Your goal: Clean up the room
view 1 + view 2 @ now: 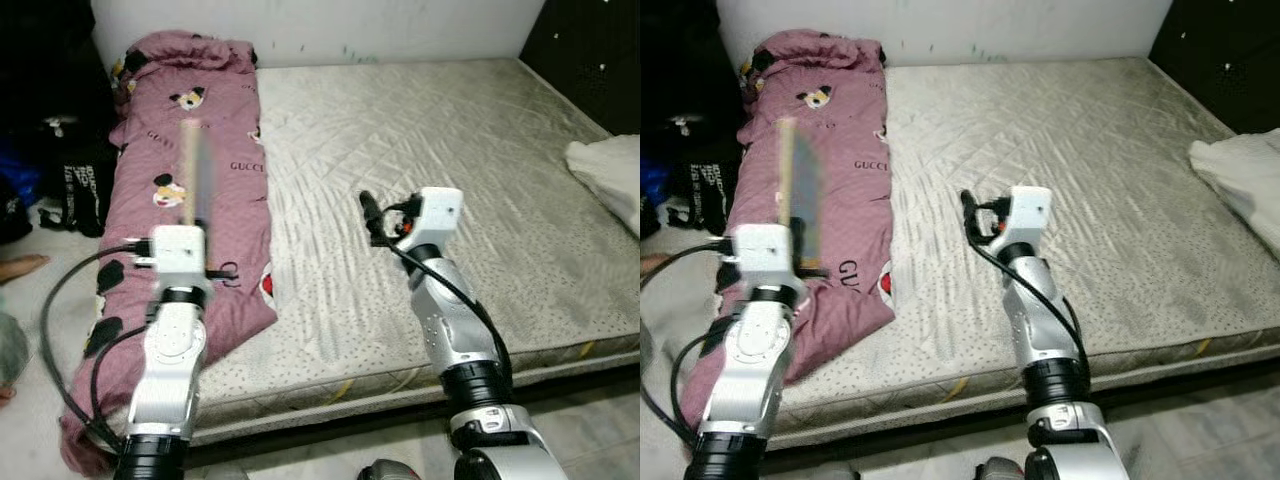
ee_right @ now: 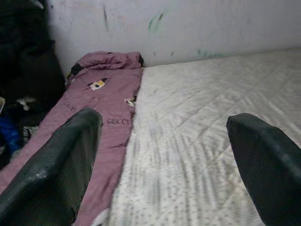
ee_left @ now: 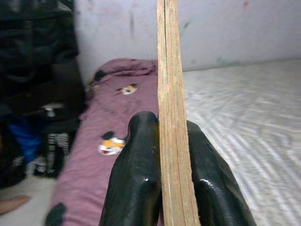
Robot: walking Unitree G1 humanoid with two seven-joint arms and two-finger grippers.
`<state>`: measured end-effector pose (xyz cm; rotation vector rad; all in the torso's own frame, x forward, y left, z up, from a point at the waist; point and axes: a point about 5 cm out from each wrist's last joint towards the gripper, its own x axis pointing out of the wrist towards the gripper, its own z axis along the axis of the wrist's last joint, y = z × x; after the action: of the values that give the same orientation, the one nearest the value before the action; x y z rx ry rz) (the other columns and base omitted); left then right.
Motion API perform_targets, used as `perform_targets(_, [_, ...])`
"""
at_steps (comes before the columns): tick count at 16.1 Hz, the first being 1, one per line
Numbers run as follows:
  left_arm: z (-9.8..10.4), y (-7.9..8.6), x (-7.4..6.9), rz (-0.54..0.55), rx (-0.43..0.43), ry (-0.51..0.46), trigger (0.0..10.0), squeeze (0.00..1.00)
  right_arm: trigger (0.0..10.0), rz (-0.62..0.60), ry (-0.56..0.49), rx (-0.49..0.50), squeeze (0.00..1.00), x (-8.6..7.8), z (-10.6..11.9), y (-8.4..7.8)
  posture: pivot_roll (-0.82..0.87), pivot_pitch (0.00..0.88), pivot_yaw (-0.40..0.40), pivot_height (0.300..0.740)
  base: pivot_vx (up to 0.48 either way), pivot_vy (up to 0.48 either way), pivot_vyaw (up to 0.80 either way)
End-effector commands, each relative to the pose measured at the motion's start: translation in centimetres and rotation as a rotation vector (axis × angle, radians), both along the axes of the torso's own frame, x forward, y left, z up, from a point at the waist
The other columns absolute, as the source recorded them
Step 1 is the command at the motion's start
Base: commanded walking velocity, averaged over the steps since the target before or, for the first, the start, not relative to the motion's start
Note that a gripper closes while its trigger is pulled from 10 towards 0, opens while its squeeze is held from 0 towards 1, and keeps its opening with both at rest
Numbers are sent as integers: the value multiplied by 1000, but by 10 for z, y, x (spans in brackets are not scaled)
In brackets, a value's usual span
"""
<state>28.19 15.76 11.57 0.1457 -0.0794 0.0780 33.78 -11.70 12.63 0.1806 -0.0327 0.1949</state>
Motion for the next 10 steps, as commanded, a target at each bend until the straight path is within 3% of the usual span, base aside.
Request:
perform_targets(1, [1, 7, -1, 16, -17, -13, 10000, 0, 10000, 9, 3, -3, 0, 0, -1, 5, -12, 0, -17, 740, 0, 0, 600])
perform_targets(5, [0, 6, 2, -3, -38, 3, 10000, 0, 10000, 5, 12, -8, 0, 0, -3, 5, -14, 0, -17, 740, 0, 0, 600])
perform_targets(7, [0, 7, 2, -11, -92, -8, 10000, 0, 10000, 1, 16, -8, 0, 0, -3, 4, -19, 0, -18, 740, 0, 0, 569])
perform_targets(10, [1, 7, 3, -7, -86, -13, 10000, 0, 10000, -5, 23, -5, 0, -1, -5, 3, -19, 0, -22, 740, 0, 0, 0])
